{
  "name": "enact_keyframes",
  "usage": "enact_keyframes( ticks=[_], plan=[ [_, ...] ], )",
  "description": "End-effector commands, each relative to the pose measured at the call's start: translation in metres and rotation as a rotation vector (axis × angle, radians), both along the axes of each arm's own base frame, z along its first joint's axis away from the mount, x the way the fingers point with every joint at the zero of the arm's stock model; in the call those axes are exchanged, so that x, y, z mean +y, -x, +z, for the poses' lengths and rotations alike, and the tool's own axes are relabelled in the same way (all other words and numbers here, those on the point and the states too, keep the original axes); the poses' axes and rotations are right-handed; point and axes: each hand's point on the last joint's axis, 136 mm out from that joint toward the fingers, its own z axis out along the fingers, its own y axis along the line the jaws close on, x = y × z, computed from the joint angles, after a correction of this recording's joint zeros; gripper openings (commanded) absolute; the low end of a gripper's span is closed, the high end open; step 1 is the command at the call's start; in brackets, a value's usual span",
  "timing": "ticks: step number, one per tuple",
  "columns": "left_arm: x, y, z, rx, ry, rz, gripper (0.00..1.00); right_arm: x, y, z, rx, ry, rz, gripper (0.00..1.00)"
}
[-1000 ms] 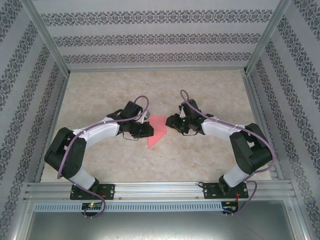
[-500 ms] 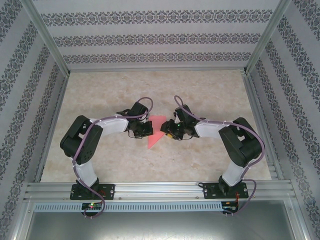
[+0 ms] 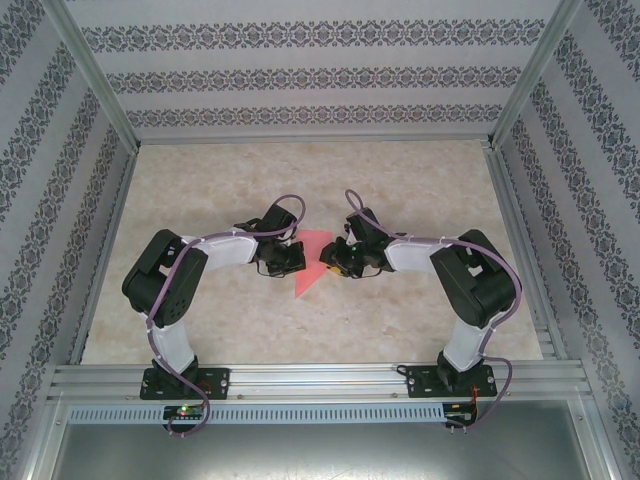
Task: Fold a paper plane with a square sheet of paper (pick it up from the middle)
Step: Fourth fold the wing at the center of the table.
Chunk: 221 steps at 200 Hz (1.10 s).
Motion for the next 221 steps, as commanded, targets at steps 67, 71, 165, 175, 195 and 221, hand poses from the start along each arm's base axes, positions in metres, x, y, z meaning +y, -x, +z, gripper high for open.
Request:
enact_keyframes(
  ticks=[67,71,165,175,195,221],
  plan=[
    [0.013,0.004,-0.010,0.052,-0.039,0.049,0.07,0.025,-0.004,0.009,0.005,-0.103,0.041,0.26],
    [0.013,0.003,-0.010,0.055,-0.035,0.053,0.07,0.026,-0.003,0.008,0.008,-0.106,0.044,0.26],
    [0.013,-0.016,0.042,-0.053,0.047,0.049,0.33,0.009,-0.016,0.024,-0.046,-0.062,0.013,0.00],
    [0.015,-0.018,0.056,-0.091,0.057,0.048,0.39,0.003,-0.017,0.035,-0.080,-0.037,-0.001,0.00],
    [0.022,-0.022,0.081,-0.175,0.066,0.053,0.53,-0.010,-0.019,0.058,-0.144,0.018,-0.032,0.00],
    [0.031,-0.026,0.112,-0.293,0.092,0.065,0.65,-0.026,-0.017,0.082,-0.184,0.097,-0.077,0.00]
  ],
)
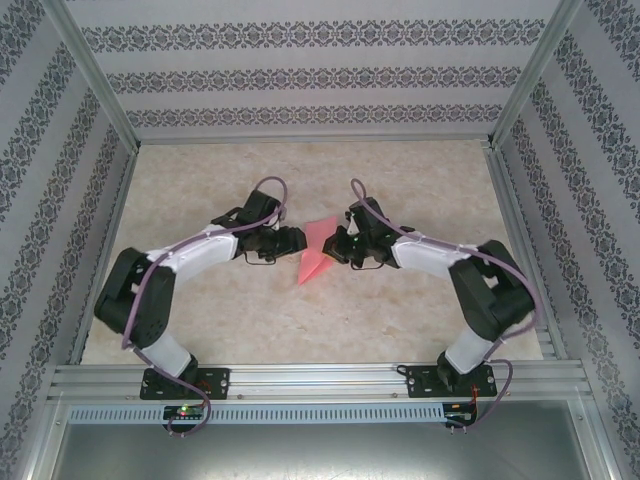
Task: Fold a paper plane with a square sheet of paper (pick it up from the middle)
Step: Fourth fold the wing at the center of the table.
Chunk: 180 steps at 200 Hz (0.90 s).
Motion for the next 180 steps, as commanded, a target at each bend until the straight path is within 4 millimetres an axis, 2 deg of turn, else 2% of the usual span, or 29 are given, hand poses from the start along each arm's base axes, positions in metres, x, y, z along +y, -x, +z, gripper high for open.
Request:
enact_keyframes(
  ticks=[1,26,44,68,93,130,154,180],
  plan=[
    [0.012,-0.006,0.029,-0.119,0.003,0.016,0.66,-0.023,-0.006,0.022,-0.062,0.116,-0.069,0.00],
    [0.019,-0.006,0.053,-0.226,0.014,0.021,0.76,-0.031,-0.005,0.043,-0.084,0.147,-0.122,0.00],
    [0.021,-0.005,0.060,-0.278,0.010,0.001,0.80,-0.034,-0.006,0.052,-0.086,0.155,-0.159,0.00],
    [0.010,0.001,0.064,-0.348,0.050,-0.098,0.88,-0.033,-0.004,0.049,-0.039,0.181,-0.214,0.00],
    [0.003,0.003,0.056,-0.400,0.063,-0.160,0.93,-0.024,-0.008,0.035,0.041,0.145,-0.269,0.00],
    [-0.021,0.014,0.043,-0.543,0.021,-0.312,0.93,-0.014,-0.008,0.009,0.170,0.137,-0.326,0.00],
    [-0.030,0.016,0.020,-0.593,-0.092,-0.383,0.91,-0.016,-0.002,-0.014,0.256,0.133,-0.388,0.00],
    [-0.033,0.012,-0.004,-0.577,-0.194,-0.427,0.86,-0.019,0.005,-0.026,0.310,0.135,-0.427,0.00]
  ],
)
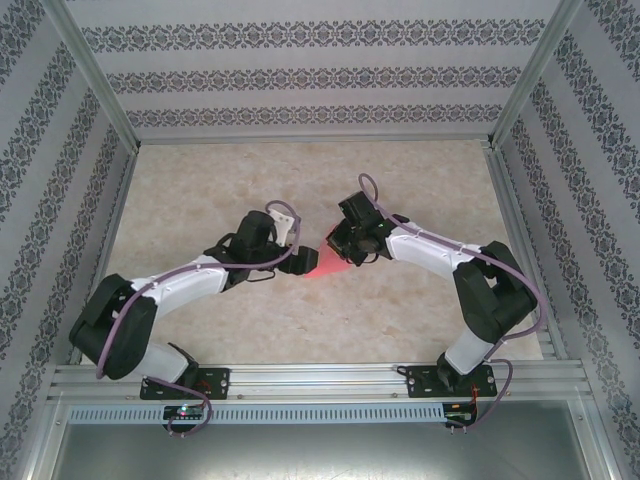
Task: Fold a paper plane with a square sheet of paper (pick it up from the middle)
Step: Fourth fold the wing at the center of the table.
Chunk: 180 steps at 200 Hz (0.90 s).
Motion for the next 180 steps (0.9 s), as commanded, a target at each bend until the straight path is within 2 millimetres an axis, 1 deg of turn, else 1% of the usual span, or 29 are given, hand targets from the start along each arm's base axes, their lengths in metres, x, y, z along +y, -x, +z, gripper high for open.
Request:
enact_keyframes(
  ticks=[1,23,40,71,103,116,138,180],
  plan=[
    [-0.004,-0.014,-0.009,-0.123,-0.106,-0.041,0.86,-0.002,0.010,-0.013,0.073,-0.011,-0.074,0.00],
    [-0.016,-0.009,-0.021,-0.166,-0.127,-0.108,0.84,-0.004,0.014,-0.017,0.113,-0.010,-0.090,0.00],
    [-0.024,-0.004,-0.025,-0.201,-0.126,-0.165,0.83,-0.004,0.016,-0.020,0.145,-0.020,-0.099,0.00],
    [-0.032,0.000,-0.032,-0.211,-0.110,-0.222,0.78,-0.001,0.019,-0.023,0.187,-0.026,-0.105,0.00],
    [-0.041,0.004,-0.045,-0.199,-0.095,-0.269,0.63,0.001,0.020,-0.025,0.213,-0.026,-0.108,0.00],
    [-0.043,0.006,-0.050,-0.194,-0.100,-0.283,0.59,0.001,0.021,-0.025,0.218,-0.030,-0.110,0.00],
    [-0.043,0.007,-0.053,-0.204,-0.098,-0.288,0.58,0.003,0.021,-0.025,0.230,-0.040,-0.113,0.00],
    [-0.050,0.010,-0.055,-0.195,-0.071,-0.319,0.54,0.008,0.022,-0.026,0.258,-0.062,-0.112,0.00]
  ],
)
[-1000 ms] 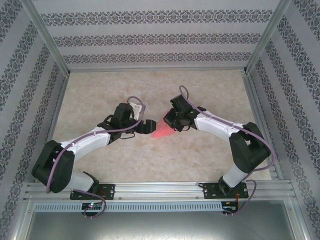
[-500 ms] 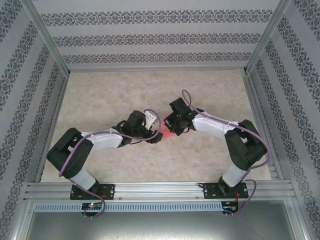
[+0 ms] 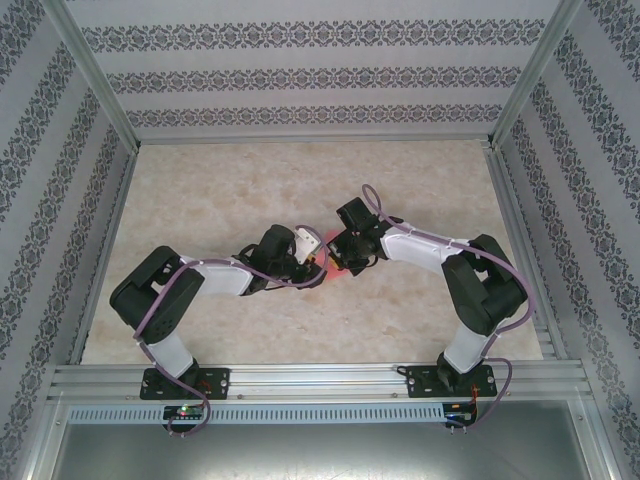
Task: Fold a paper plane with a square sheet of paper (pick it up from the middle)
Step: Fourth fold the wing at the center of the table.
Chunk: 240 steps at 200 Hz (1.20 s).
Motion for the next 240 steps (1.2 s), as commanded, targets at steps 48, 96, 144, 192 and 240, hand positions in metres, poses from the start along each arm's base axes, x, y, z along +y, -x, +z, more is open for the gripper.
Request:
enact_keyframes(
  ticks=[48,96,144,192,240],
  plan=[
    [-0.009,0.008,-0.007,-0.020,0.003,-0.062,0.44,0.006,0.001,0.000,0.052,-0.027,-0.015,0.00],
    [0.000,0.016,-0.012,-0.003,-0.008,-0.034,0.38,0.008,-0.001,0.003,0.050,-0.034,-0.027,0.10],
    [0.001,0.015,-0.013,-0.005,-0.011,-0.020,0.24,0.011,-0.005,0.010,0.030,-0.048,-0.013,0.18],
    [-0.003,0.022,-0.013,0.056,0.023,-0.032,0.19,-0.014,-0.016,0.033,-0.103,0.012,0.076,0.61],
    [-0.007,0.026,-0.012,0.198,0.076,0.018,0.16,-0.029,-0.025,0.054,-0.354,0.040,0.309,0.66]
  ],
)
